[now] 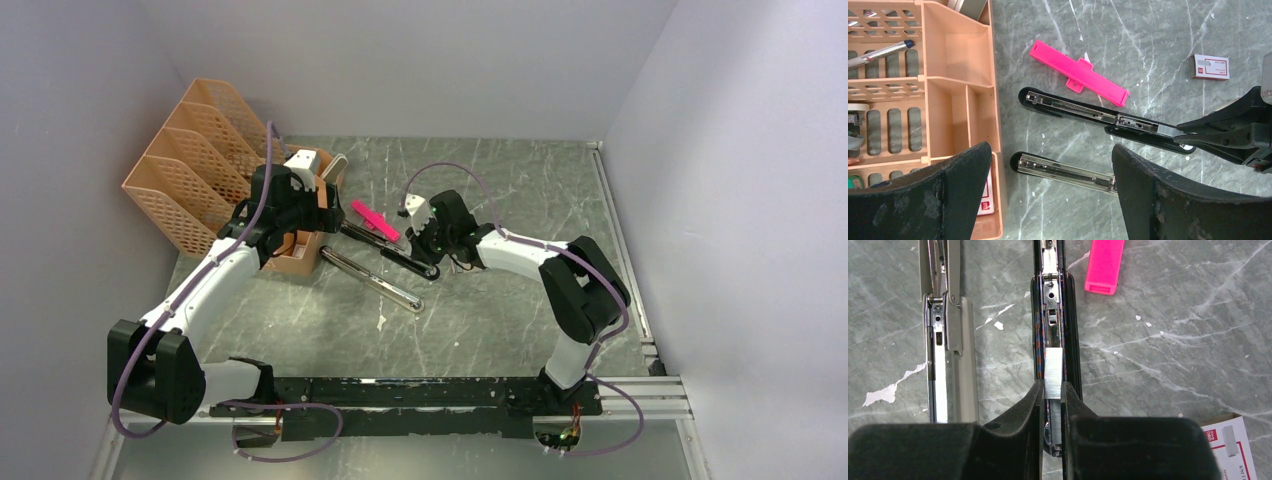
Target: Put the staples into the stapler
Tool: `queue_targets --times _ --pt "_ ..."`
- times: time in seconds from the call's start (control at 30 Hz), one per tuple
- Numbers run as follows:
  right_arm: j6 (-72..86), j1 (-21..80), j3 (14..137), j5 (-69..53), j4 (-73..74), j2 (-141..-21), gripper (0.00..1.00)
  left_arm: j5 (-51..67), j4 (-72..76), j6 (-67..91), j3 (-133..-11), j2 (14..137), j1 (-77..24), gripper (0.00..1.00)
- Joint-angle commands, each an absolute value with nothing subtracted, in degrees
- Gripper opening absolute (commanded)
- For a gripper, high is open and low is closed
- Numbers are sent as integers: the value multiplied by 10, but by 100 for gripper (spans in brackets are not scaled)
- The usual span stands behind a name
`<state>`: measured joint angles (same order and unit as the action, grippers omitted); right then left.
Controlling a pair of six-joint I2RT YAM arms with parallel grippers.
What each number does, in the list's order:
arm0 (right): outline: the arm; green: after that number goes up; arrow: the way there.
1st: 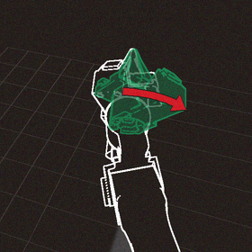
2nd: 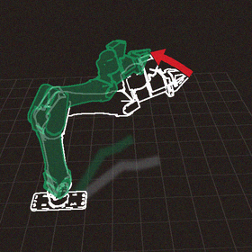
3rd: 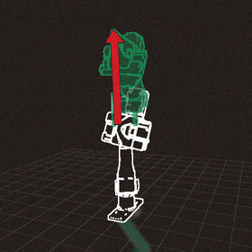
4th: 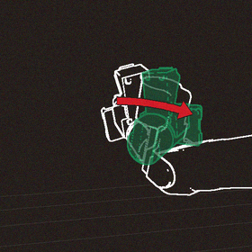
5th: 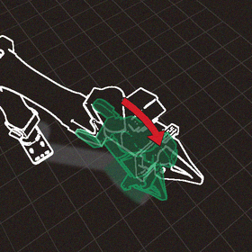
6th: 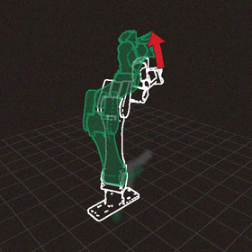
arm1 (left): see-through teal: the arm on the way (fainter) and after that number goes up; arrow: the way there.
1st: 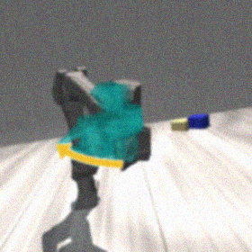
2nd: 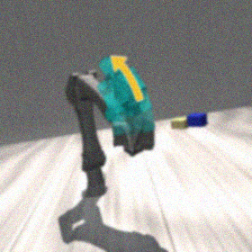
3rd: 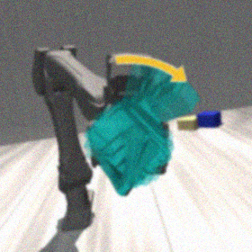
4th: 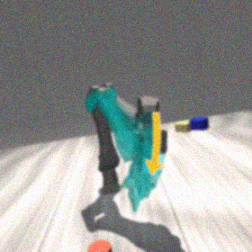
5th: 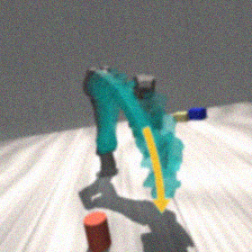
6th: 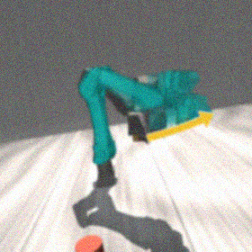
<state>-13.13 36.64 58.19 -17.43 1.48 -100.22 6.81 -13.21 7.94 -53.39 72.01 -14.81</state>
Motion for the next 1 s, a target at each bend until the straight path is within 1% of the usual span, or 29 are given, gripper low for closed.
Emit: queue_targets --times 0.0,0.8,0.97 --pt "-146 362 593 -183 37 -1014 0 73 -111 83 -530 723 -142 94" --pt "-180 368 597 -192 57 -1023 0 76 -109 83 -528 722 -142 95" --pt "-177 368 595 -194 52 -1022 6 75 -109 83 -528 722 -142 95"
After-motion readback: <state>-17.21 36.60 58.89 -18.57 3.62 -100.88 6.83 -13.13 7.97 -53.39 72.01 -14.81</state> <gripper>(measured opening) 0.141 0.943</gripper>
